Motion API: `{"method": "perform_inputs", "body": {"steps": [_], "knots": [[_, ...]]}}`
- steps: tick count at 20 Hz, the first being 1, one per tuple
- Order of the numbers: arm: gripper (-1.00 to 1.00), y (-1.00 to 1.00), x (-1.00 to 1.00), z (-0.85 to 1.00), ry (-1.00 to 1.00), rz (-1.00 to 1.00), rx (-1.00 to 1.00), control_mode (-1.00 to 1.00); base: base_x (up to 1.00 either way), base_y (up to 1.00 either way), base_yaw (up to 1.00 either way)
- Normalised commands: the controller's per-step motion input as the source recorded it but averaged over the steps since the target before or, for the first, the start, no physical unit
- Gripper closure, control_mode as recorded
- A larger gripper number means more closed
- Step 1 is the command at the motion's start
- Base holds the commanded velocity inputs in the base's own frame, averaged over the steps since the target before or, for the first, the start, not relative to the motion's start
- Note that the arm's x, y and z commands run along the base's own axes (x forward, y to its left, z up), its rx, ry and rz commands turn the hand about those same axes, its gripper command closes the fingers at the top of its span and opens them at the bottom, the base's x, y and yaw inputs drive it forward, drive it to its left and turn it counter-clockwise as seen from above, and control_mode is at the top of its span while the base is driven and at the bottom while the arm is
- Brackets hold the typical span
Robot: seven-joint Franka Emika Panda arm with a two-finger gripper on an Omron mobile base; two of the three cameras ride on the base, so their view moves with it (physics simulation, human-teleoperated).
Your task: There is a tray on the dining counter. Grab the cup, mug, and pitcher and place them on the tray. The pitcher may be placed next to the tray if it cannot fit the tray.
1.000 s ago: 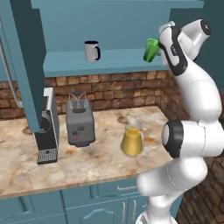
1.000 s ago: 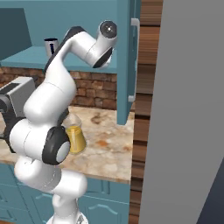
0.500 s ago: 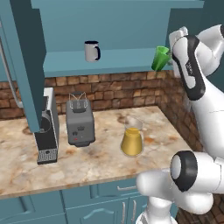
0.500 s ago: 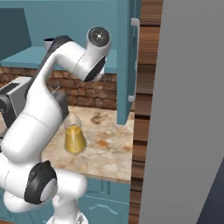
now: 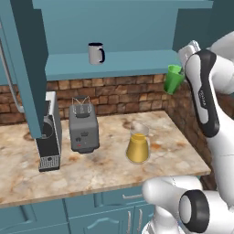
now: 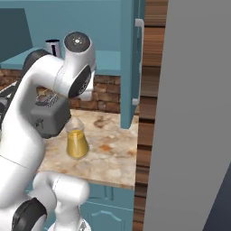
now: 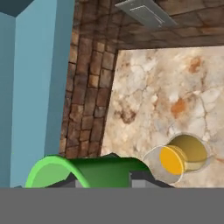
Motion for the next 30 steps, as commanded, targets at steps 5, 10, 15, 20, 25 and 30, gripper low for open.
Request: {"method": "perform_inputs", "body": {"steps": [5,10,15,20,25,30], "knots": [[1.0,0.29,-0.4,-0.3,0.14,0.15,-0.1,-1.0,0.0,0.0,0.0],[1.0,0.22,-0.04,-0.44,0.11,0.42,-0.08,-1.0,0.0,0.0,0.0],[1.0,0.2,-0.11,-0.44,0.04,0.37,-0.13,-1.0,0.0,0.0,0.0],[1.0,0.46,-0.23,-0.38,0.04,0.26,-0.25,-1.0,0.0,0.0,0.0],[1.0,0.3,-0.19,-0.19,0.07,0.25,-0.2,-1.0,0.0,0.0,0.0],[1.0,0.0,-0.31,-0.01,0.04,0.18,-0.13,-1.0,0.0,0.0,0.0]]}}
